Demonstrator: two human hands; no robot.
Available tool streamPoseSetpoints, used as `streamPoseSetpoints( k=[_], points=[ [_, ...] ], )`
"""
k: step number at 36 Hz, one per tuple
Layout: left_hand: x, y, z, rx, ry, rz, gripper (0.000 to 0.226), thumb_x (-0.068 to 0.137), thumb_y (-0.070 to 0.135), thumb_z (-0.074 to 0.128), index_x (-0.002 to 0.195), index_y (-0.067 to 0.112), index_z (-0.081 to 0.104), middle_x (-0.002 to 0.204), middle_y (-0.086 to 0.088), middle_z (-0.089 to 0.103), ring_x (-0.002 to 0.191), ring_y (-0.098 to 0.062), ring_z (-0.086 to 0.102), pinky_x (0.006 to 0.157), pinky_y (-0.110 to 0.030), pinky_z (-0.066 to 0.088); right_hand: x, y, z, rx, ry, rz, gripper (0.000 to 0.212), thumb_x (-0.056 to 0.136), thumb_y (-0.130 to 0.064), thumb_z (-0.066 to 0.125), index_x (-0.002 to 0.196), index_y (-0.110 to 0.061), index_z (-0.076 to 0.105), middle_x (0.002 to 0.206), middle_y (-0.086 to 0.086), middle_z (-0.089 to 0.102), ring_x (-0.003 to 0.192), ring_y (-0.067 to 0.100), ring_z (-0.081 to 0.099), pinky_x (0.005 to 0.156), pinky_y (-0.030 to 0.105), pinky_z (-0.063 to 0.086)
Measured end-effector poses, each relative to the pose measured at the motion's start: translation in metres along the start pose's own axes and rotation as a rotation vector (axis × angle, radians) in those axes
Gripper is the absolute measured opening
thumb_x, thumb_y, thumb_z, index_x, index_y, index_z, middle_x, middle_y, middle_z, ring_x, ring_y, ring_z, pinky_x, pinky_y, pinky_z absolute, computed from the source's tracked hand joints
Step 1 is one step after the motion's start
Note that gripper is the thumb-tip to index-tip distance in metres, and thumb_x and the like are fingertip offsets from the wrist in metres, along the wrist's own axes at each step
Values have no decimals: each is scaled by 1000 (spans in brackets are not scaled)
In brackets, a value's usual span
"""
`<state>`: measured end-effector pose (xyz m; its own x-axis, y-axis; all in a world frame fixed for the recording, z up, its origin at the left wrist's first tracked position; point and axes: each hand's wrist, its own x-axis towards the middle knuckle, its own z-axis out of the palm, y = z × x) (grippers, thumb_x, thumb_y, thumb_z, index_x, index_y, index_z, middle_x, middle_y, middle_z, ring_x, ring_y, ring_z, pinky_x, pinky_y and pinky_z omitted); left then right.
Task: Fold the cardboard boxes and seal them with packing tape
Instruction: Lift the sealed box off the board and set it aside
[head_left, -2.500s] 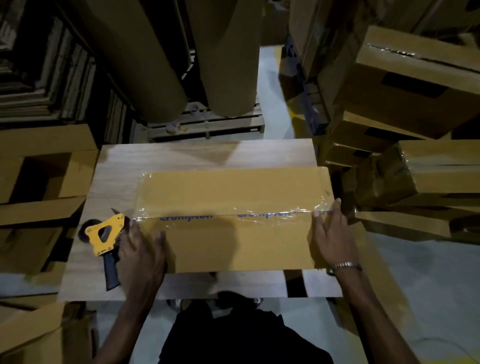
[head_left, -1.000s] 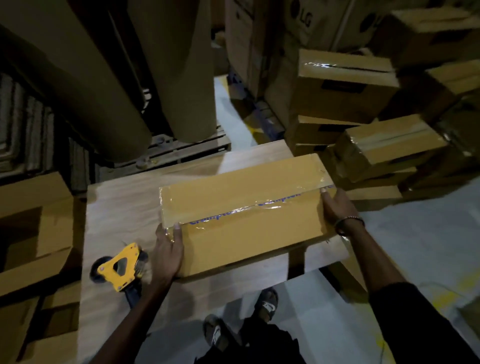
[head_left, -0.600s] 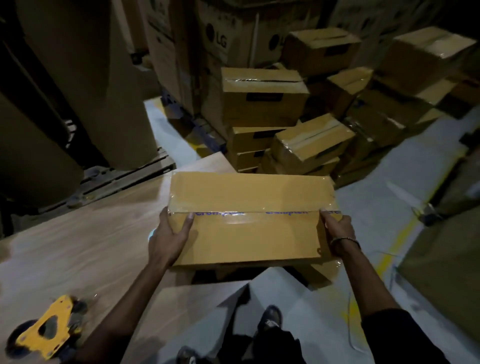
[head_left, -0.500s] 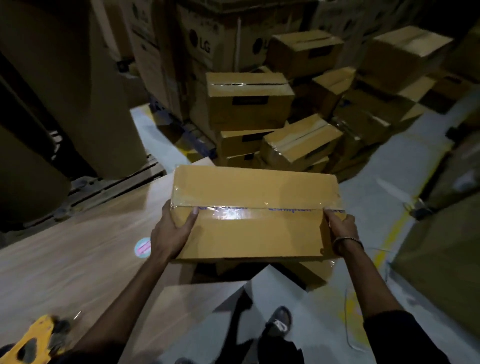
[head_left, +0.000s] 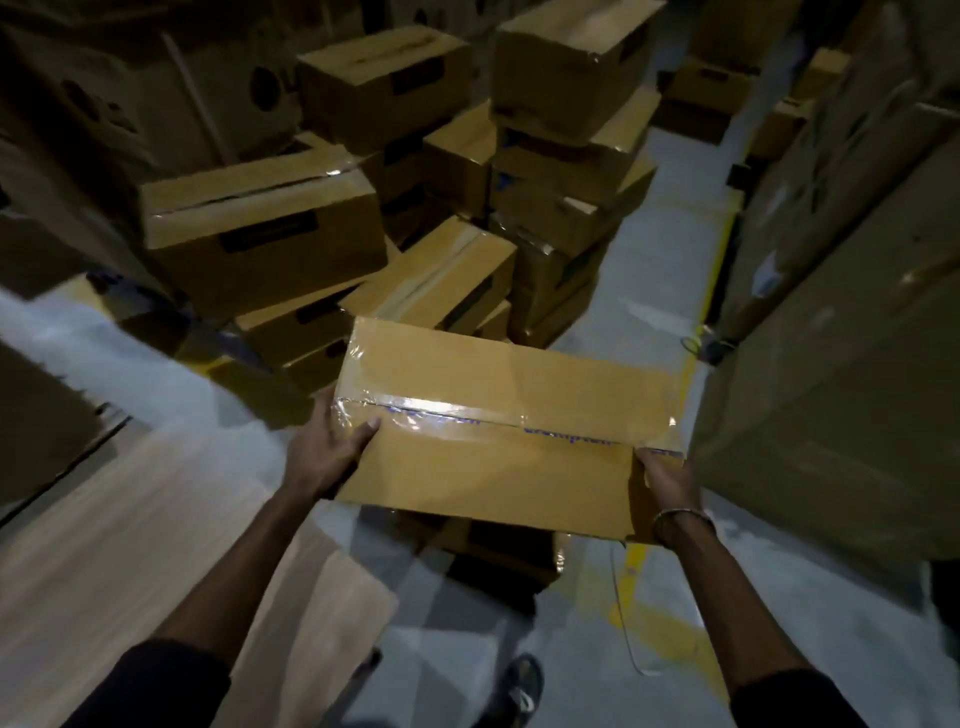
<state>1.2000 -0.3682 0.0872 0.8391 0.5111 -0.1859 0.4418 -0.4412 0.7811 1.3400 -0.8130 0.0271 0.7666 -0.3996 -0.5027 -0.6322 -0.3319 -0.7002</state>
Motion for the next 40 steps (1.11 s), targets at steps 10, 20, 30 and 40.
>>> streamPoseSetpoints(
  k=[10, 20, 30, 40],
  points=[
    [147, -65, 98, 146, -271, -100, 79, 97, 40, 73, 158, 16, 29, 146, -15, 54, 128, -40, 56, 98, -55, 51, 118, 98, 57, -37, -190, 223, 119, 57, -68, 92, 150, -17, 40, 135, 10, 62, 112, 36, 66, 93, 54, 59],
    [259, -209, 215, 247, -348, -108, 82, 81, 52, 73, 147, 15, 41, 131, -8, 63, 117, -33, 63, 93, -54, 56, 216, 188, 182, 185, -316, 414, 83, 56, -37, 96, 122, -23, 46, 118, 18, 73, 93, 27, 78, 80, 45, 65],
    [273, -302, 287, 286, -404, -165, 117, 54, 73, 71, 147, 10, 38, 136, -14, 60, 122, -38, 59, 93, -49, 51, 254, 264, 237, -300, -320, 187, 44, 96, -23, 72, 114, -9, 34, 90, 15, 56, 80, 26, 57, 72, 42, 50],
    [290, -315, 282, 241, -369, -112, 71, 66, 66, 75, 123, 66, 34, 134, -5, 62, 115, -27, 61, 93, -48, 53, 252, 273, 243, -304, -235, 59, 53, 94, -29, 74, 128, -14, 37, 82, 10, 62, 80, 30, 65, 74, 53, 56]
  ],
)
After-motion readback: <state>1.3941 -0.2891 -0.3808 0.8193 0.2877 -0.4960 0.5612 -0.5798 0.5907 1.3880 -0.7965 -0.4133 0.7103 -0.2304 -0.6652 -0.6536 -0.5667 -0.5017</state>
